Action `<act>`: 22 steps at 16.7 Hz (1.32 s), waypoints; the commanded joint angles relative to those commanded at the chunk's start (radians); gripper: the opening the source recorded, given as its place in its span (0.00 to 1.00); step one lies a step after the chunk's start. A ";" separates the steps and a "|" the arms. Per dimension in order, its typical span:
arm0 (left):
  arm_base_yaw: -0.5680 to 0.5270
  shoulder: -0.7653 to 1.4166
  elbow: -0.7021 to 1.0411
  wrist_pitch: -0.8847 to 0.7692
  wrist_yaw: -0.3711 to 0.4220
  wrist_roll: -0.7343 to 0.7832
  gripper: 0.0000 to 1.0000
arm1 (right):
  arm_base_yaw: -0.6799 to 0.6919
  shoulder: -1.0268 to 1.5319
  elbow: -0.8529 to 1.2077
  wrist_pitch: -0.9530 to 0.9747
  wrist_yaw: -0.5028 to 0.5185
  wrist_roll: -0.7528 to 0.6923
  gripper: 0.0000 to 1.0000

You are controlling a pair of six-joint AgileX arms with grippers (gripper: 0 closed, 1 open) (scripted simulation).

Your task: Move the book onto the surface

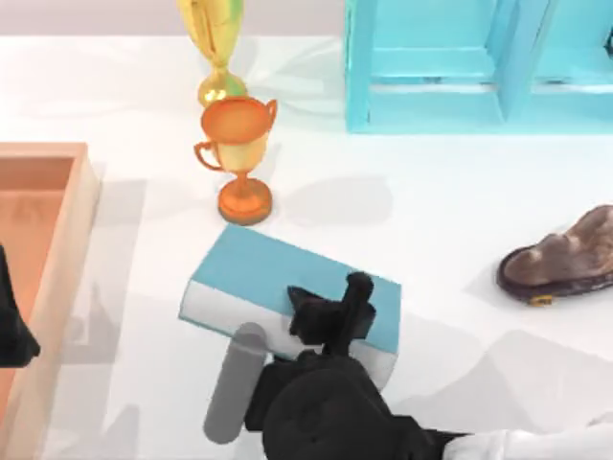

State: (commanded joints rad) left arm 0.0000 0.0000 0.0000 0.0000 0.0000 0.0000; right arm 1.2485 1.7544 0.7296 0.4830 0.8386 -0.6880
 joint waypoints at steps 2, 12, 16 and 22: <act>0.000 0.000 0.000 0.000 0.000 0.000 1.00 | 0.126 0.022 0.007 0.000 0.108 -0.123 0.00; 0.000 0.000 0.000 0.000 0.000 0.000 1.00 | 0.276 0.037 0.014 0.002 0.244 -0.271 0.00; 0.000 0.000 0.000 0.000 0.000 0.000 1.00 | 0.293 0.029 0.019 -0.018 0.260 -0.263 0.00; 0.000 0.000 0.000 0.000 0.000 0.000 1.00 | 0.289 0.065 0.006 0.021 0.258 -0.258 0.00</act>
State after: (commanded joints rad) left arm 0.0000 0.0000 0.0000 0.0000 0.0000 0.0000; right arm 1.5373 1.8193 0.7351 0.5038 1.0963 -0.9462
